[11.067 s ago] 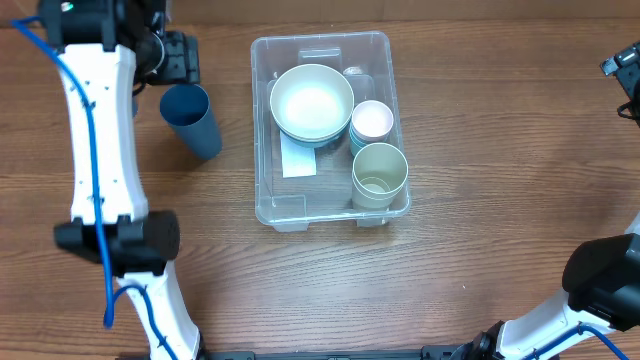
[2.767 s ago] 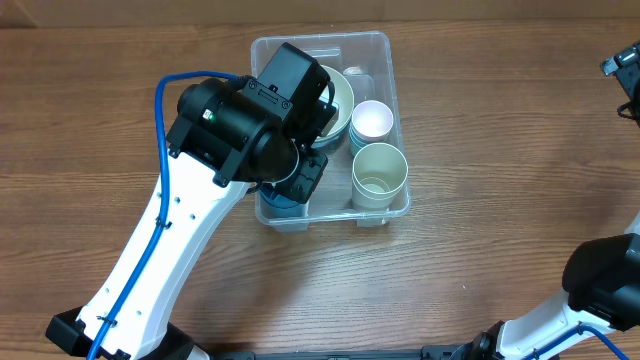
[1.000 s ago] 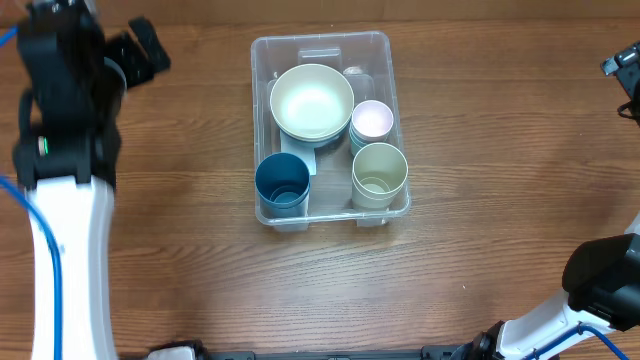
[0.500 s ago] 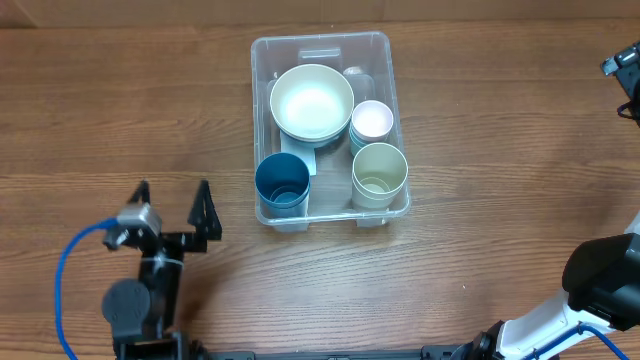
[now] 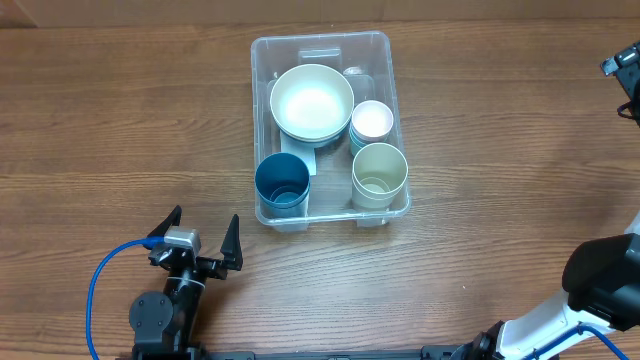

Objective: Pack container

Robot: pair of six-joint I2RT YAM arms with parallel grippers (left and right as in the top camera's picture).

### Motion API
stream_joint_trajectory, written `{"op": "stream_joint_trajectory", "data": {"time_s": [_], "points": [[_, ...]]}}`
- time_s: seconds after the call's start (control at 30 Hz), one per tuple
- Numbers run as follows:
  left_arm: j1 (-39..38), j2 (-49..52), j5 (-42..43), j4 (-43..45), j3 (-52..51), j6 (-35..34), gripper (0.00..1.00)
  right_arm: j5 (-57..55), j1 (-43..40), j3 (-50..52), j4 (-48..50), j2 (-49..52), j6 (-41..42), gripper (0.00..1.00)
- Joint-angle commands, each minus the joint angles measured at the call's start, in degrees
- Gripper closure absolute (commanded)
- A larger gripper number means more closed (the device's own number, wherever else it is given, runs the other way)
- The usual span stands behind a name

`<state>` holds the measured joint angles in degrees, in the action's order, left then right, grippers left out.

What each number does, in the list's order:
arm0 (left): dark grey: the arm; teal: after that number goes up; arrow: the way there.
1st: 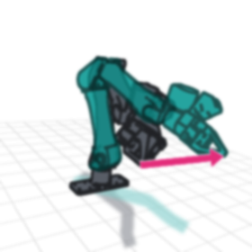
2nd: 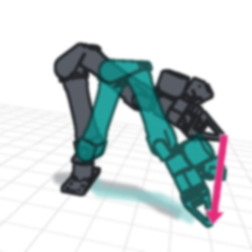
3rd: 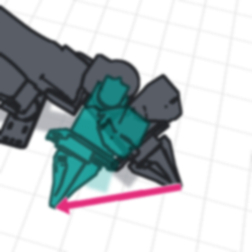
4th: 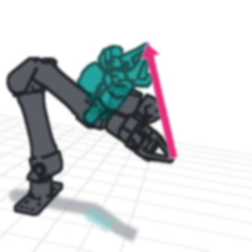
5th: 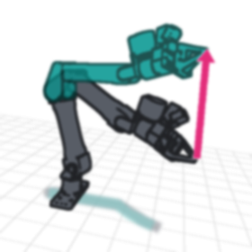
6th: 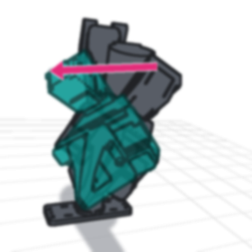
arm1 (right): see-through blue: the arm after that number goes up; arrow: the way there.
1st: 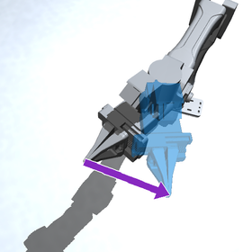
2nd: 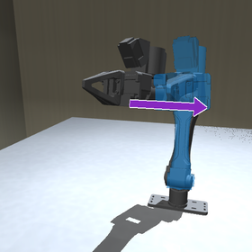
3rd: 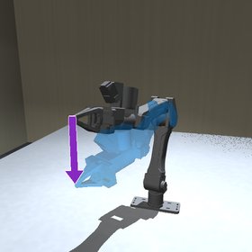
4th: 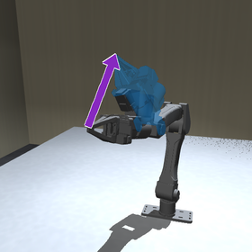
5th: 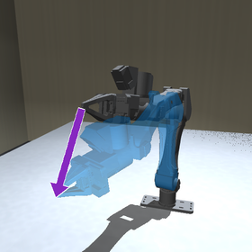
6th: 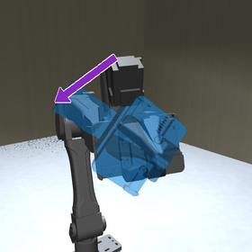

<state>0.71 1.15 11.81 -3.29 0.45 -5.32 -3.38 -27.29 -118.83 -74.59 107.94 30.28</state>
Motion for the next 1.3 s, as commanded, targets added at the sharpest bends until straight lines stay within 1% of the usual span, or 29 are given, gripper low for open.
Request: {"op": "stream_joint_trajectory", "data": {"time_s": [0.0, 0.6, 0.67, 0.8, 0.83, 0.9, 0.93, 0.97, 1.03, 1.07, 1.1, 1.13, 1.2, 1.27], "points": [[-0.44, -0.98, 1.03, 0.02, -0.17, 1.44, 0.0, -0.42, -0.11, -1.2, 0.31, -1.42, 0.42, 0.0], [-0.39, -0.9, 1.14, 0.13, -0.17, 1.51, 0.0, -0.44, 0.35, -1.18, 0.33, -1.42, 0.42, 0.0], [-0.39, -0.9, 1.14, 0.13, -0.17, 1.51, 0.0, -0.44, 2.69, -1.2, 0.33, -1.53, 0.42, 0.0], [-0.39, -0.9, 1.14, 0.13, -0.17, 1.51, 0.0, -0.48, 15.74, -1.2, 0.33, -5.86, 0.37, 0.0], [-0.39, -0.9, 1.14, 0.13, -0.17, 1.51, 0.0, -0.46, 17.79, -1.2, 0.33, -6.58, 0.39, 0.0], [-0.39, -0.9, 1.14, 0.11, -0.17, 1.51, 0.0, -5.6, 23.52, -1.14, 1.66, -8.55, -0.68, 0.0], [-0.39, -0.9, 1.14, 0.13, -0.17, 1.51, 0.0, -10.82, 26.67, -0.5, 4.31, -9.88, -0.7, 0.0], [-0.39, -0.9, 1.14, 0.11, -0.17, 1.51, 0.0, -14.88, 28.98, 1.51, 8.98, -11.8, -0.7, 0.0], [-0.39, -0.9, 1.14, 0.11, -0.17, 1.51, 0.0, -15.93, 30.53, 7.21, 18.82, -15.98, -2.75, 0.0], [-0.39, -0.9, 1.14, 0.11, -0.17, 1.51, 0.0, -15.04, 30.77, 13.2, 27.47, -19.98, -3.93, 0.0], [-0.39, -0.9, 1.14, 0.11, -0.17, 1.51, 0.0, -14.69, 30.77, 16.02, 31.15, -21.79, -3.96, 0.0], [-0.39, -0.9, 1.14, 0.13, -0.17, 1.51, 0.0, -14.56, 30.75, 25.27, 42.18, -27.93, -3.96, 0.0], [-0.39, -0.9, 1.14, 0.11, -0.17, 1.51, 0.0, -14.45, 30.49, 37.9, 55.17, -36.57, -5.05, 0.0], [-0.39, -0.9, 1.14, 0.13, -0.17, 1.51, 0.0, -14.4, 30.49, 48.28, 62.55, -44.33, -8.24, 0.0]]}}
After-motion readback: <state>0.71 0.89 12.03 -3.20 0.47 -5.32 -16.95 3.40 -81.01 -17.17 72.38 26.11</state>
